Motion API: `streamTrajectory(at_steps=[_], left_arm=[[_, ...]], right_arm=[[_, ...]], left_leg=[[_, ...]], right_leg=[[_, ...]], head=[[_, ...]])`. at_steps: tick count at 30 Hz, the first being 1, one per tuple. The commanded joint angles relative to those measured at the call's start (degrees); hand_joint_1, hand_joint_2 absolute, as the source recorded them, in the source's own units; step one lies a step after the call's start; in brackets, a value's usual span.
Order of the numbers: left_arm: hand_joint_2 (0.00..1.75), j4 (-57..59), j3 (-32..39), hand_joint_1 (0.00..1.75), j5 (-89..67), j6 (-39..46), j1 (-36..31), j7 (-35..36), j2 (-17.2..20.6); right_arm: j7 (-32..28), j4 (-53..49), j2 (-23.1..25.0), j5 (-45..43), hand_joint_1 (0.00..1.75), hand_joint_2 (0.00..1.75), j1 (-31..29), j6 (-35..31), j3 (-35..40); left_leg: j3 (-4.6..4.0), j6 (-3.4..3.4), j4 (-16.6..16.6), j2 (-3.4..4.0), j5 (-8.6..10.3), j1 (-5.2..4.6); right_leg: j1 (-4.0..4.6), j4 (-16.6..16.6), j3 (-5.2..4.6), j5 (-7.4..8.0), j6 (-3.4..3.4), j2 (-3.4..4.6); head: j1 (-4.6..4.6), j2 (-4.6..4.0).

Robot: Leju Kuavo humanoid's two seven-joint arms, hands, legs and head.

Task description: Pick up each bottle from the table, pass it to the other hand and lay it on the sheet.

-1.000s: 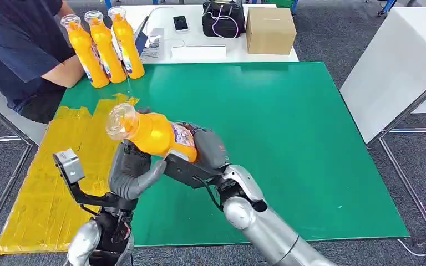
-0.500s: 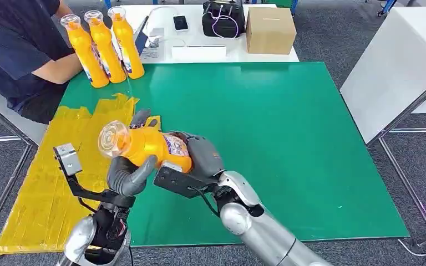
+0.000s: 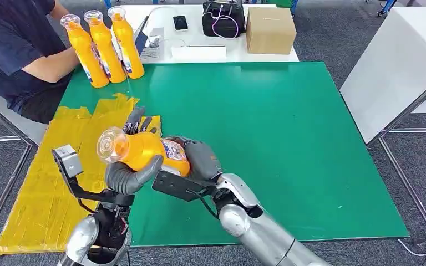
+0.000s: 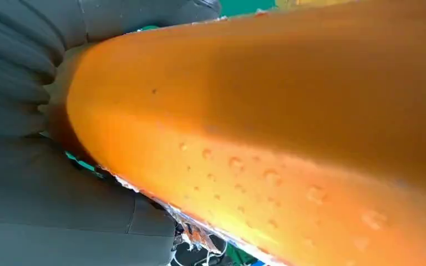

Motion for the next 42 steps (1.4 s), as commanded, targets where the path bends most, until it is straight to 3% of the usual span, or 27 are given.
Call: streamTrajectory(at_steps=[1,42], left_arm=[[1.75,1.99,-3.43,0.0,-0.36,0.04,-2.69,0.16,-0.62],[1.75,-0.19,-1.91,0.0,-0.14,1.31,-1.26,-0.01,-0.42]], right_arm=[[0.27,4.31,-0.23,-0.28,1.75,1.75,-1.3,0.67,3.07],[-1.01,7.02,-3.56,-2.73,1.75,1.75,2.11,-2.55,0.73]], left_leg=[[0.31,-0.07,-0.01,-0.01,-0.09,0.05],[0.15,-0.04,-0.02,-0.03,-0.04,0.03]], right_leg=[[0.05,-0.06,0.37,-0.1,-0.05,-0.06],[0.04,-0.06,0.19,-0.05,-0.02,-0.06]], head=[[0.0,0.0],[0.0,0.0]])
